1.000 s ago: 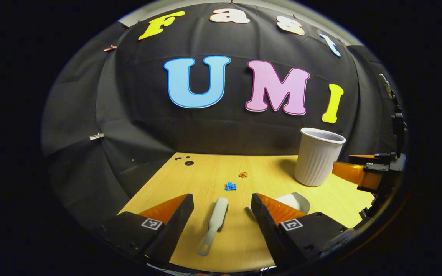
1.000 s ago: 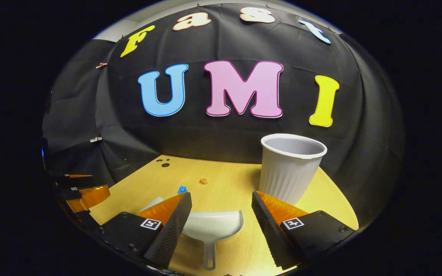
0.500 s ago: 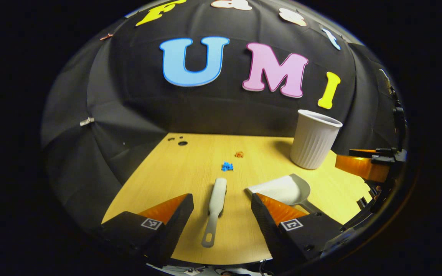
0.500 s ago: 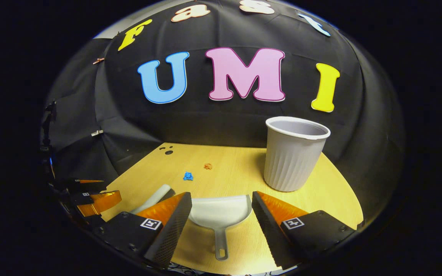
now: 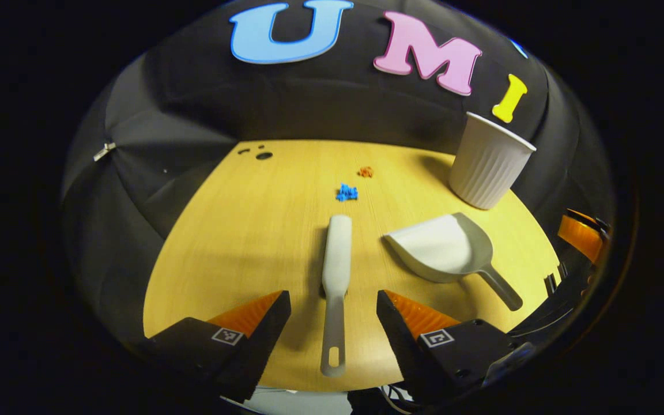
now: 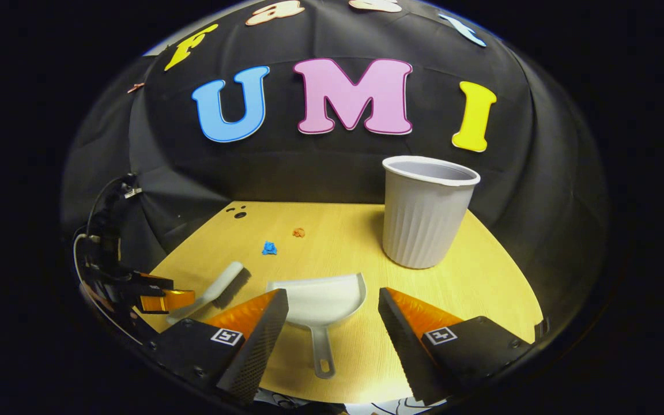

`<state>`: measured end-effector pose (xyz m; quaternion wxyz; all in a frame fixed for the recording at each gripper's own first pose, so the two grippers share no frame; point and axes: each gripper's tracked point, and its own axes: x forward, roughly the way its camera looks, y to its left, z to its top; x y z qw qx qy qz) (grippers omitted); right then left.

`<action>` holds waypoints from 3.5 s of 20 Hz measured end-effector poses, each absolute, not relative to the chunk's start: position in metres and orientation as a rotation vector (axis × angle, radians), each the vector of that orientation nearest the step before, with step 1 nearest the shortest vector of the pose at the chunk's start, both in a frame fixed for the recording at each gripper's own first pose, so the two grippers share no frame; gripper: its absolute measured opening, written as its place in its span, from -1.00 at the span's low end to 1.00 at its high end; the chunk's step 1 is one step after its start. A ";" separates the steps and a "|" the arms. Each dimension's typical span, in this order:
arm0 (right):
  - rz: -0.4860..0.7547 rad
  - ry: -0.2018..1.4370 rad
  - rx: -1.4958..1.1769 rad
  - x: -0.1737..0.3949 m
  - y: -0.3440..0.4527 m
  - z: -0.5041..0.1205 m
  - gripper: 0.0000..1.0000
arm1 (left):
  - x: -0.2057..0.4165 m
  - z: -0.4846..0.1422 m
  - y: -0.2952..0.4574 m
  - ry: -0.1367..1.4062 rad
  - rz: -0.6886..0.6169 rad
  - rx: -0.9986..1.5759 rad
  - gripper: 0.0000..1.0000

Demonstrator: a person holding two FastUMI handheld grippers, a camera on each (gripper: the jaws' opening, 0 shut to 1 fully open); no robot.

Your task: Pick up the small broom and dustpan from the desktop, sweep the trash into the dustpan with the broom, and then empty the trash into the garbage bin.

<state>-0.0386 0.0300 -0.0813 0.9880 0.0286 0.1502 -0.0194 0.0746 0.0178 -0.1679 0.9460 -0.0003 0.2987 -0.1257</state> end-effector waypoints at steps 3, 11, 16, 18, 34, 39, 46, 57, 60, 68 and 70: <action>-0.049 0.338 0.084 -0.042 0.028 -0.092 0.96 | 0.094 -0.187 0.014 0.687 -0.264 0.067 0.91; -0.078 0.376 0.102 -0.044 0.020 -0.108 0.96 | 0.122 -0.236 0.006 0.857 -0.273 0.130 0.82; -0.106 0.402 0.119 -0.047 0.015 -0.113 0.96 | 0.131 -0.245 0.007 0.879 -0.249 0.145 0.61; -0.111 0.410 0.119 -0.048 0.016 -0.114 0.96 | 0.137 -0.248 0.003 0.868 -0.249 0.143 0.37; -0.104 0.616 0.103 -0.053 0.070 -0.157 0.96 | 0.110 -0.230 0.041 0.684 -0.262 0.063 -0.49; -0.161 0.745 0.091 -0.044 0.064 -0.190 0.96 | 0.072 -0.207 0.067 0.621 -0.240 0.005 -0.51; -0.133 0.894 0.036 -0.012 0.064 -0.239 0.97 | 0.032 -0.220 0.084 0.662 -0.156 -0.111 -0.51; -0.053 1.014 0.051 0.021 0.069 -0.286 0.42 | 0.066 -0.209 0.079 0.704 -0.055 -0.124 -0.50; -0.038 0.996 0.044 0.027 0.065 -0.282 0.10 | 0.080 -0.207 0.069 0.722 -0.051 -0.122 -0.50; 0.069 1.033 0.008 0.026 0.065 -0.284 -0.29 | 0.140 -0.196 0.071 0.751 -0.079 0.023 -0.49; 0.106 1.031 -0.039 0.027 0.059 -0.284 -0.32 | 0.164 -0.188 0.072 0.755 -0.098 0.071 -0.50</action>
